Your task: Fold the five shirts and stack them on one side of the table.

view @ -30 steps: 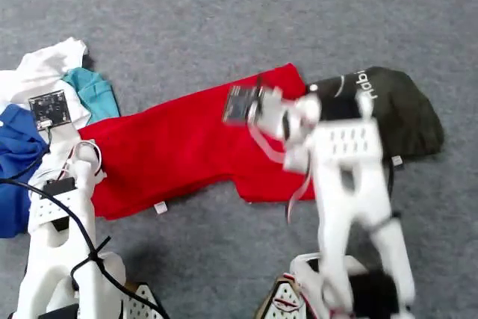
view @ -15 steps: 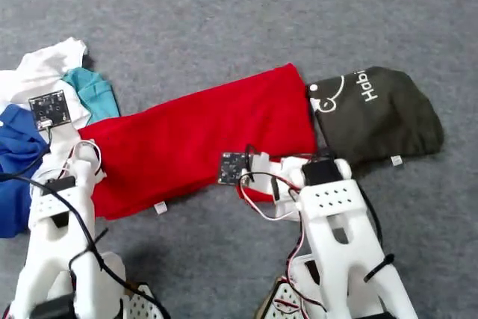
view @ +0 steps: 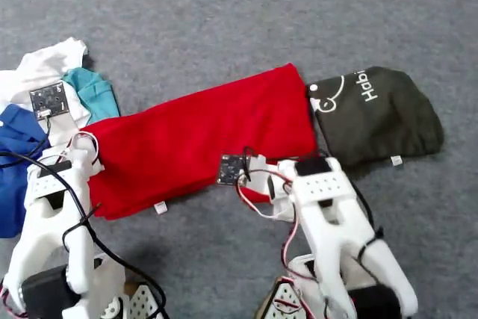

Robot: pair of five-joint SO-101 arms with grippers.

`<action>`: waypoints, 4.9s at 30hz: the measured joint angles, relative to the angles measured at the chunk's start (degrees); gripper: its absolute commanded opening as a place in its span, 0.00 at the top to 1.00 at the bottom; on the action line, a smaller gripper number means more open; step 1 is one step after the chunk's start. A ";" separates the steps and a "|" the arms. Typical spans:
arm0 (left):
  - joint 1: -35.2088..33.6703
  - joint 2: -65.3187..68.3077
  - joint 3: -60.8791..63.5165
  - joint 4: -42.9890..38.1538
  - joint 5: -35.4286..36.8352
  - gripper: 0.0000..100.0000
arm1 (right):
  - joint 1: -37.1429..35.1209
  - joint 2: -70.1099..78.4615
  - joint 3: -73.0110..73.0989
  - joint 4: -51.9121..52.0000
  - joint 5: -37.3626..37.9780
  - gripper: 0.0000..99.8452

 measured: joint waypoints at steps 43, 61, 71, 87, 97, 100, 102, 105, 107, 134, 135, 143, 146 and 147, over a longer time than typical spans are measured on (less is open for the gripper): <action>-0.35 0.00 0.00 0.00 0.00 0.98 | 1.93 25.49 -39.82 15.30 -0.26 1.00; -0.09 0.00 0.00 0.00 0.00 0.98 | -4.13 57.49 -84.04 32.97 15.74 0.99; 0.09 0.00 0.00 0.00 0.00 0.98 | -5.01 61.36 -94.24 33.32 15.91 0.74; 0.09 0.00 0.00 0.00 0.00 0.98 | -4.48 61.19 -100.66 43.52 8.44 1.00; 0.09 0.00 0.00 0.00 0.00 0.98 | -6.33 56.70 -78.68 34.81 3.52 1.00; 0.09 0.00 0.00 0.00 0.00 0.98 | -7.47 56.70 -77.10 27.34 -0.18 1.00; 0.09 0.00 0.00 0.00 0.00 0.98 | -8.79 56.70 -77.10 24.44 -2.02 1.00; 0.09 0.00 0.00 0.00 0.00 0.98 | -10.55 56.70 -77.10 22.68 -3.16 1.00; 0.18 0.00 0.00 0.00 0.00 0.98 | -11.16 56.70 -77.10 21.71 -3.78 1.00; 2.02 -19.78 -8.35 25.32 2.81 0.85 | -4.04 38.95 -84.75 29.27 -10.99 1.00; 2.02 -22.86 -9.14 29.27 3.08 0.83 | -3.96 36.84 -84.75 29.54 -10.99 1.00; 1.58 -31.65 -6.24 46.77 3.60 0.82 | -2.99 27.25 -78.68 34.02 -10.99 1.00; -0.09 -29.27 -3.34 45.36 3.69 0.82 | -2.11 25.67 -74.46 34.02 -10.99 1.00; -0.44 -27.96 -3.34 44.75 3.69 0.82 | -2.20 25.23 -73.14 34.02 -10.99 1.00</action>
